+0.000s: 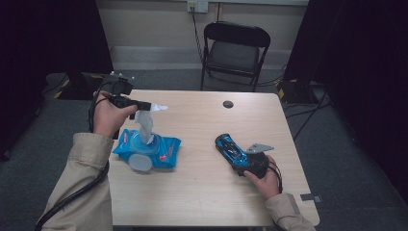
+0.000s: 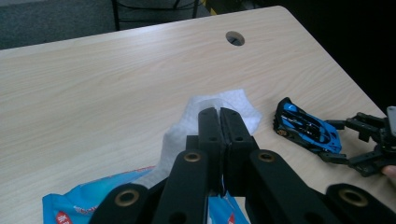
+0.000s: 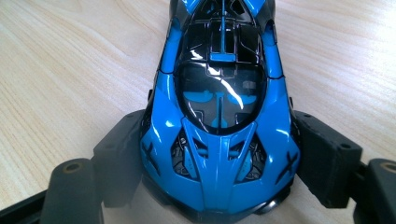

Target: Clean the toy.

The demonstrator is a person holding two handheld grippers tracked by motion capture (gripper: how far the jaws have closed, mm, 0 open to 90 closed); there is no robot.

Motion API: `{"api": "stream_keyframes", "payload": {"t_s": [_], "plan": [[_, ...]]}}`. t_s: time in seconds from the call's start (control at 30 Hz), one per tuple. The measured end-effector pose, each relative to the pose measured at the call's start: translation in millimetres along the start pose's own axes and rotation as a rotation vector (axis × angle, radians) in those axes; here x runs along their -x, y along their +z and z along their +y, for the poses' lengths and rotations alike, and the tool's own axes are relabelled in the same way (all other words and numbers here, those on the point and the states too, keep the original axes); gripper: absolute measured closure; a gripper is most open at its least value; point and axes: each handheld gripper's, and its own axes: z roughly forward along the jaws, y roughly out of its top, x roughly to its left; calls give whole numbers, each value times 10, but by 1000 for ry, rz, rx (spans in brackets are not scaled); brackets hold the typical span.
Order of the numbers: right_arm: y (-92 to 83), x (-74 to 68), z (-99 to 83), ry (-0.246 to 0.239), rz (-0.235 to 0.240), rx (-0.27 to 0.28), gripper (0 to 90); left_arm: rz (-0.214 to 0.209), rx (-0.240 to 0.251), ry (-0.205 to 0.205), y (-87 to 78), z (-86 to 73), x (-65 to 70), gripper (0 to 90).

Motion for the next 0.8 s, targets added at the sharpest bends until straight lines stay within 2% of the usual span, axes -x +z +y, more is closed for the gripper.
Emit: {"api": "stream_keyframes", "payload": {"t_s": [0.03, 0.2, 0.3, 0.47, 0.63, 0.8], "plan": [[0, 0, 0, 0, 0, 0, 245, -17, -3, 0, -17, 28, 20, 885], [0, 0, 0, 0, 0, 0, 245, -26, 5, 9, -49, 83, 84, 885], [0, 0, 0, 0, 0, 0, 245, -41, 2, 33, -85, 151, 150, 885], [1, 0, 0, 0, 0, 1, 245, -61, 18, 27, -108, 216, 206, 884], [1, 0, 0, 0, 0, 1, 245, -85, 29, 53, -142, 312, 335, 884], [1, 0, 0, 0, 0, 1, 245, -101, 31, 58, -152, 378, 417, 884]]}}
